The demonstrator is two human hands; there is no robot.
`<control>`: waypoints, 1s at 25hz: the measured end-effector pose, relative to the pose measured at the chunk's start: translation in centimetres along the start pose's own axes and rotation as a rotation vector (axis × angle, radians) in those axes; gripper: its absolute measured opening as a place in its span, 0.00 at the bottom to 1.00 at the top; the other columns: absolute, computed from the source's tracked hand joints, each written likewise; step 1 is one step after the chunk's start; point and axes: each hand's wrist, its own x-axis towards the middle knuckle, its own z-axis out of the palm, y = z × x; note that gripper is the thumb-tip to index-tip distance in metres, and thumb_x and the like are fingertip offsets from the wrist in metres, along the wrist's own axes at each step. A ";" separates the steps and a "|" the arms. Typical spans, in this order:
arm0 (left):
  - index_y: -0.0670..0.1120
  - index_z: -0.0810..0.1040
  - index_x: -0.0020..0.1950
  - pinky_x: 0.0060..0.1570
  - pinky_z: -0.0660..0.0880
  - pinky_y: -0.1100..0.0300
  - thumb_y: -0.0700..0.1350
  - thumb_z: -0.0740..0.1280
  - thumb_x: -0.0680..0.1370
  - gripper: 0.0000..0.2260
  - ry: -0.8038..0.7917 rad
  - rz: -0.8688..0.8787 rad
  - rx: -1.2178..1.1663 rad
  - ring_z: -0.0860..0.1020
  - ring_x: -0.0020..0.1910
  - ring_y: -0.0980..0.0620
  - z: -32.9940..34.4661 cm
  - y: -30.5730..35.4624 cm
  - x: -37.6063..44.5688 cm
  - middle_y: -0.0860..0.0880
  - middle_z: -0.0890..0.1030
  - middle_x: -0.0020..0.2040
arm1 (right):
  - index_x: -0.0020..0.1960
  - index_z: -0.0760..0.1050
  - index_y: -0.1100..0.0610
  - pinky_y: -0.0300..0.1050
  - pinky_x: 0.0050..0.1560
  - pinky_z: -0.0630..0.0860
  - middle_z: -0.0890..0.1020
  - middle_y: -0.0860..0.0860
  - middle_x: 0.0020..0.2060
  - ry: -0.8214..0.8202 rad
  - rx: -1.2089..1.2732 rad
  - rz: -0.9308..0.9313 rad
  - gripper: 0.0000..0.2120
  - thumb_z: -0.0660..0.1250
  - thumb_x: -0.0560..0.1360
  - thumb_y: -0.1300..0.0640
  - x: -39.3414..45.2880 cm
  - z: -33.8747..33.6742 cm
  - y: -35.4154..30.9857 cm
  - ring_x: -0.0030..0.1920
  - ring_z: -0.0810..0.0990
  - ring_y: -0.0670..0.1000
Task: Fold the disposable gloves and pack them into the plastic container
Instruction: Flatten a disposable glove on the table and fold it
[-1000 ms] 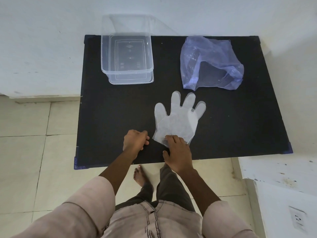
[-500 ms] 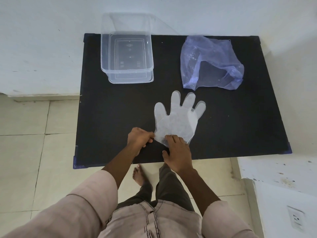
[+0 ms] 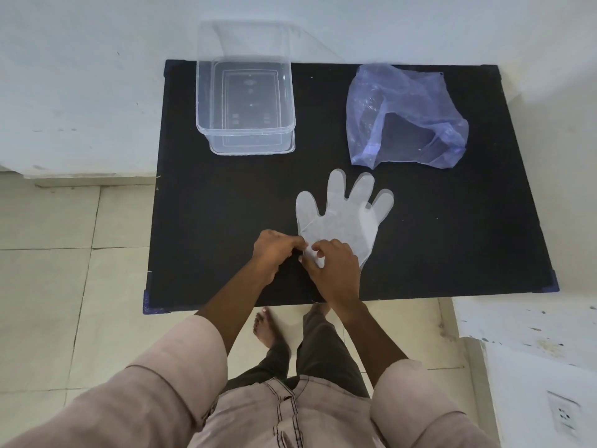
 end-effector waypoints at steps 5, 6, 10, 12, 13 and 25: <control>0.43 0.80 0.36 0.30 0.65 0.61 0.45 0.72 0.71 0.06 -0.041 0.006 0.014 0.69 0.30 0.53 -0.1 -0.3 -0.1 0.48 0.72 0.30 | 0.52 0.80 0.54 0.50 0.60 0.76 0.85 0.51 0.48 0.005 0.132 0.076 0.15 0.63 0.77 0.44 0.4 0.4 -0.4 0.48 0.80 0.49; 0.42 0.81 0.38 0.31 0.65 0.60 0.45 0.71 0.71 0.06 -0.046 0.003 0.014 0.68 0.31 0.53 -0.1 -0.4 -0.1 0.48 0.72 0.30 | 0.51 0.81 0.54 0.50 0.60 0.76 0.85 0.51 0.48 0.007 0.164 0.096 0.15 0.63 0.77 0.45 0.5 0.5 -0.5 0.47 0.81 0.49; 0.39 0.84 0.49 0.29 0.64 0.60 0.45 0.68 0.74 0.12 -0.068 0.007 0.006 0.67 0.30 0.54 -0.1 -0.6 0.0 0.49 0.71 0.31 | 0.48 0.81 0.57 0.47 0.60 0.76 0.85 0.54 0.45 0.008 0.287 0.145 0.12 0.64 0.78 0.51 0.5 0.2 -0.7 0.43 0.79 0.47; 0.39 0.84 0.50 0.29 0.64 0.61 0.46 0.68 0.74 0.12 -0.077 0.008 0.008 0.66 0.30 0.54 -0.2 -0.8 0.0 0.49 0.71 0.30 | 0.48 0.81 0.58 0.46 0.58 0.77 0.85 0.54 0.44 0.004 0.298 0.145 0.11 0.65 0.78 0.52 0.5 0.1 -0.6 0.42 0.78 0.46; 0.39 0.84 0.50 0.29 0.64 0.61 0.46 0.68 0.74 0.12 -0.076 0.008 0.011 0.66 0.29 0.54 -0.1 -0.9 0.0 0.49 0.71 0.30 | 0.48 0.81 0.58 0.46 0.58 0.77 0.85 0.54 0.44 -0.002 0.296 0.147 0.11 0.65 0.77 0.52 0.6 0.1 -0.6 0.42 0.79 0.46; 0.41 0.84 0.50 0.28 0.62 0.60 0.47 0.68 0.75 0.11 -0.080 0.023 -0.012 0.65 0.28 0.54 -0.2 -1.2 0.1 0.49 0.71 0.30 | 0.51 0.81 0.57 0.42 0.57 0.74 0.85 0.54 0.47 -0.027 0.288 0.220 0.12 0.68 0.75 0.50 0.9 0.5 -0.8 0.45 0.81 0.50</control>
